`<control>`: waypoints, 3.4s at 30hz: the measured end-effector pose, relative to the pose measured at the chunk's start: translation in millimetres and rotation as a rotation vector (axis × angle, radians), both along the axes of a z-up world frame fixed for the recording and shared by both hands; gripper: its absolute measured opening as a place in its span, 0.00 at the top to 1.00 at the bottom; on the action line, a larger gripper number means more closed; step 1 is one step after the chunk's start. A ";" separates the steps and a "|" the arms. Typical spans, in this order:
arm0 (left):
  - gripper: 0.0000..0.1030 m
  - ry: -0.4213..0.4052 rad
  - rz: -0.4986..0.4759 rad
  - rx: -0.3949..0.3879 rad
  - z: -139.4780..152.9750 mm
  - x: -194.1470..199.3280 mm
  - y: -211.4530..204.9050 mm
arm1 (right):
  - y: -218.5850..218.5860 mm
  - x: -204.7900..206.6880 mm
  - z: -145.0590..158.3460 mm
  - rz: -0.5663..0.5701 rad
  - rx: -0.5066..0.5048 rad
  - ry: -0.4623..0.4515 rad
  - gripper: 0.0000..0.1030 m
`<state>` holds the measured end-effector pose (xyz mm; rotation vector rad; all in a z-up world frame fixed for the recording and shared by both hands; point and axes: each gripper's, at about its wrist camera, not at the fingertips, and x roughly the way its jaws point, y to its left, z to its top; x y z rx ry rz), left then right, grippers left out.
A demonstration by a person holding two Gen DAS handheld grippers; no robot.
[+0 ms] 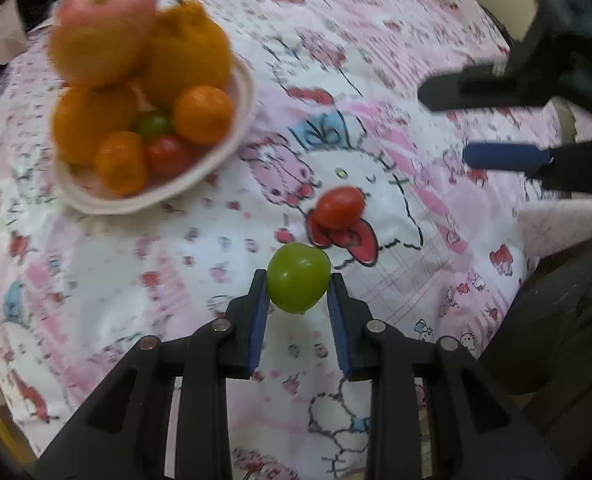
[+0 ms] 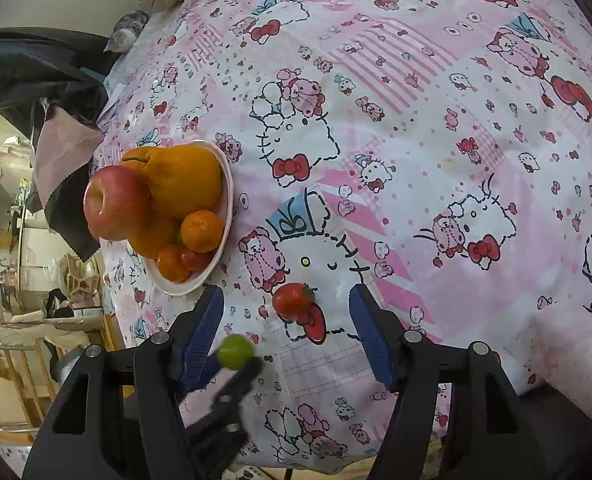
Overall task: Organize fruits
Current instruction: 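Grasp the green tomato with the left tool while the right tool grasps the red tomato, then lower the red tomato onto the plate and open the right tool while the left tool holds the green tomato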
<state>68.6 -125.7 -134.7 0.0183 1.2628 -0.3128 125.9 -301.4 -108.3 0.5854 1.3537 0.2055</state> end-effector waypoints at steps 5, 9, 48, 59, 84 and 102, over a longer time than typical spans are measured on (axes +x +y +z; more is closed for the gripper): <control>0.75 -0.020 0.113 -0.012 34.6 -6.1 31.7 | 4.3 -0.8 2.8 0.006 0.005 -0.008 0.34; 0.75 -0.094 0.151 0.005 72.2 -11.5 52.2 | 10.6 -0.9 5.7 0.023 0.003 -0.018 0.34; 0.75 -0.094 0.360 -0.028 79.6 -8.9 128.0 | 95.2 19.6 -65.8 0.348 -0.351 0.129 0.35; 0.75 -0.092 0.386 0.004 71.8 -4.8 134.9 | 90.3 14.6 -36.7 0.319 -0.284 -0.003 0.57; 0.75 -0.150 0.392 0.103 71.3 -15.7 137.6 | 109.7 8.5 23.9 0.360 -0.099 -0.199 0.57; 0.75 -0.151 0.380 0.076 74.0 -3.1 134.3 | 165.3 65.3 3.4 0.413 -0.110 -0.226 0.57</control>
